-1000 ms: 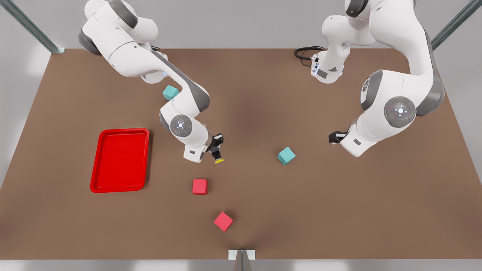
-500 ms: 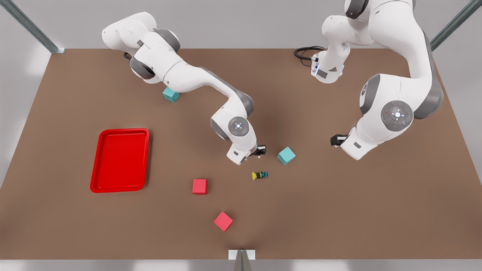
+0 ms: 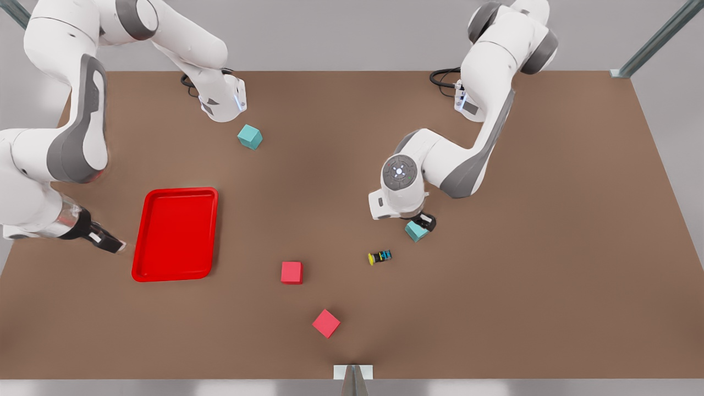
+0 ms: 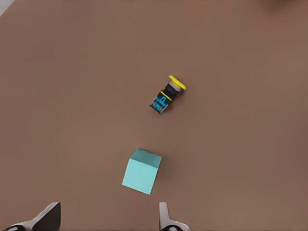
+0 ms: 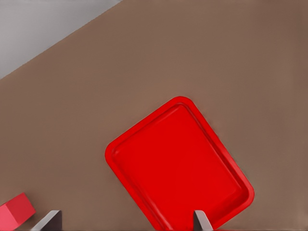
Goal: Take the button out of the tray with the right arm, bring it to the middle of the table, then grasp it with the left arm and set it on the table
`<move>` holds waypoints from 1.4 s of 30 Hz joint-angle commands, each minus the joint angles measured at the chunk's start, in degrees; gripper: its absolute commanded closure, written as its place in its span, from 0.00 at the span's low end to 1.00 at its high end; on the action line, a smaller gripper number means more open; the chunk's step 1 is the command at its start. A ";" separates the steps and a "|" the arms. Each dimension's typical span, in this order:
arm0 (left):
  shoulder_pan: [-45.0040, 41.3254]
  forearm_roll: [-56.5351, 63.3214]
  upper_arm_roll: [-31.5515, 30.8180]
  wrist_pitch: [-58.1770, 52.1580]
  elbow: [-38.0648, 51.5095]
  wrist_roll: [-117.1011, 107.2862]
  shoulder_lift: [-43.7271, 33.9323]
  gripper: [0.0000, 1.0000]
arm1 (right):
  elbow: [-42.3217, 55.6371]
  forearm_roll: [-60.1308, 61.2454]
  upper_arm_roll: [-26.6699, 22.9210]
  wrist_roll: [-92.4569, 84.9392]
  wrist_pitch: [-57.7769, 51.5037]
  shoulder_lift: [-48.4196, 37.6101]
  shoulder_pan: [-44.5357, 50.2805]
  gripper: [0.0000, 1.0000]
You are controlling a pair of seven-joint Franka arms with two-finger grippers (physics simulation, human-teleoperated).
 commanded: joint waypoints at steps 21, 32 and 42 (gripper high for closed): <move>3.94 -4.84 -0.78 29.84 -3.00 49.03 13.69 0.00 | 0.29 4.16 -13.80 -36.71 8.70 -5.85 14.59 0.00; 4.03 -6.25 -3.15 32.57 -8.19 49.56 13.86 0.00 | -0.32 4.25 -13.80 -36.89 8.09 -5.50 13.97 0.00; 5.61 -6.77 -3.15 37.30 -8.27 52.73 15.88 0.00 | 0.38 -1.46 -13.80 -36.89 10.81 -5.15 14.67 0.00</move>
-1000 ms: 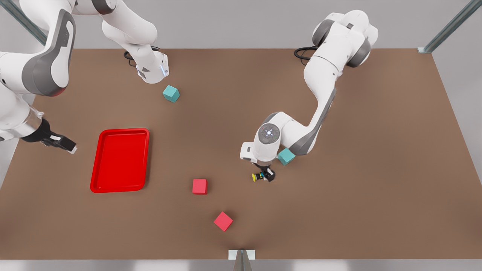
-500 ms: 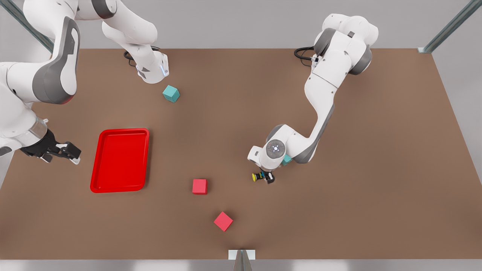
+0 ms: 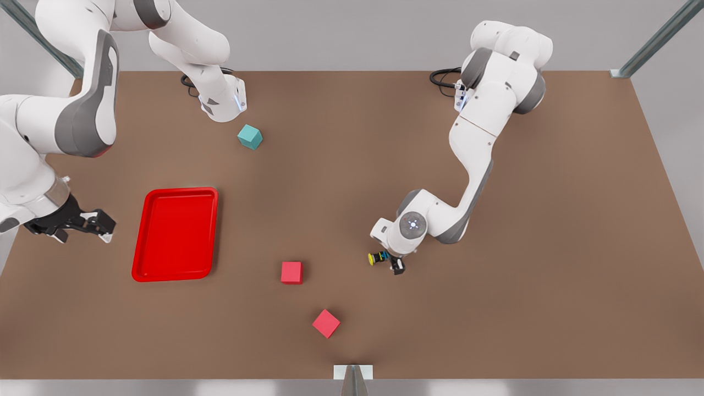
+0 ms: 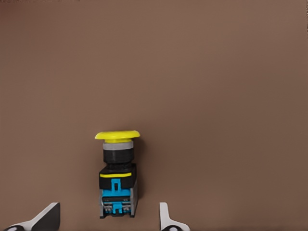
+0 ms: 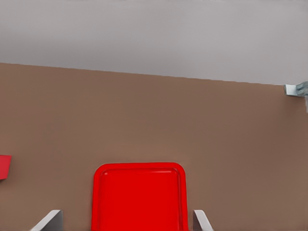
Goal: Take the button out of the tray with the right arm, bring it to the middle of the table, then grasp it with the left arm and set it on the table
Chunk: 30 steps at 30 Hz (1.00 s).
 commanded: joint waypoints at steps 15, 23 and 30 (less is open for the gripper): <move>-0.33 -0.60 -0.19 2.73 -0.78 4.71 0.61 0.00 | -0.70 -2.59 0.10 -3.69 3.90 0.10 0.20 0.00; -0.33 -2.71 -0.10 2.64 -0.78 3.75 0.87 0.01 | -0.79 -2.50 0.10 -3.61 3.90 0.63 0.20 0.00; -0.51 -2.71 -0.10 2.73 -0.78 3.84 0.87 0.21 | -0.53 -2.68 0.10 -3.61 3.98 1.07 0.03 0.00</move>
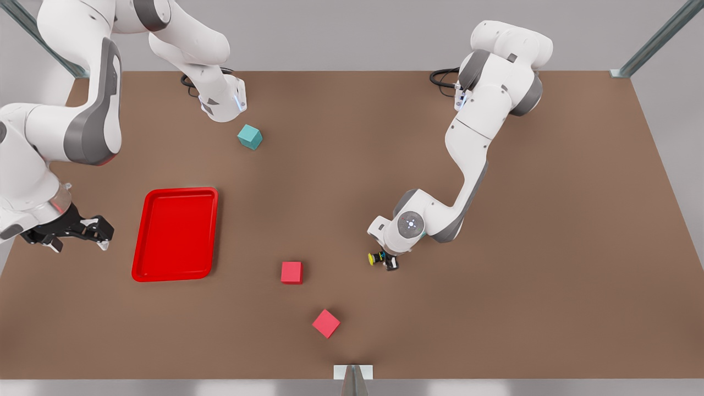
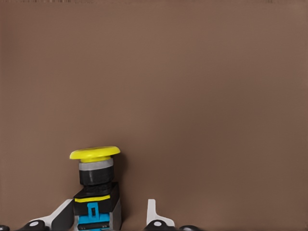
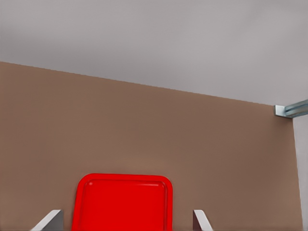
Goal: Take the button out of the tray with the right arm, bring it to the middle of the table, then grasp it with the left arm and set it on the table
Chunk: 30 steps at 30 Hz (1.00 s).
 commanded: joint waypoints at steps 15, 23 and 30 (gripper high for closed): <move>-0.35 0.57 -0.36 -0.65 0.29 0.12 -2.18 0.60 | -0.02 -0.30 0.01 -0.72 0.05 0.08 0.05 0.00; 5.27 0.31 -7.74 2.34 1.35 1.26 -2.71 0.58 | 0.59 -0.21 -0.08 -0.81 0.14 2.01 0.14 0.00; 8.17 0.31 -14.59 9.01 1.26 3.11 -1.31 0.58 | 0.42 -0.39 -0.08 -0.81 2.25 2.10 -0.21 0.00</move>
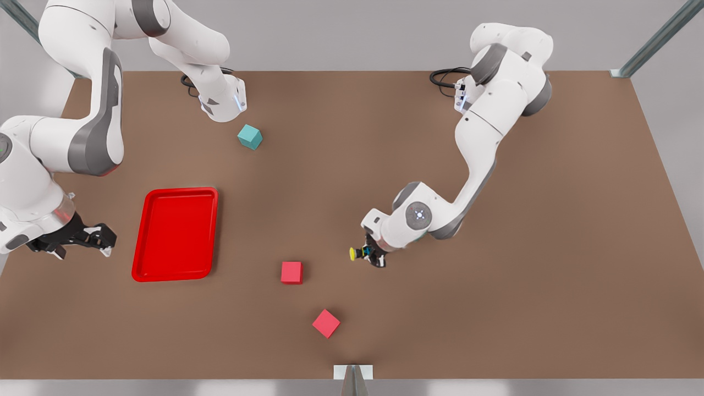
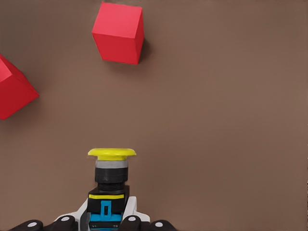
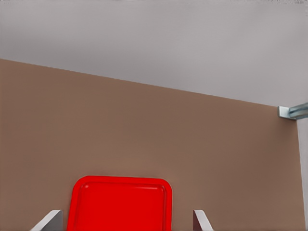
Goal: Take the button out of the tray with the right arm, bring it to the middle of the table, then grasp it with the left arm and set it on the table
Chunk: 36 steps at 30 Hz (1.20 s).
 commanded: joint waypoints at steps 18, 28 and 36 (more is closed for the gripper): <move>-1.44 -0.93 -21.88 29.48 -0.59 5.55 19.90 0.58 | -0.19 -0.07 0.01 -0.13 0.88 -0.14 0.20 0.00; 8.93 -1.81 -29.61 9.36 -0.85 15.74 24.92 0.55 | -0.19 0.01 0.09 -0.13 0.88 -0.23 0.29 0.00; 6.39 -10.51 -30.76 -0.93 1.87 32.96 26.23 0.55 | -0.19 -0.07 0.09 -0.13 0.88 -0.14 0.11 0.00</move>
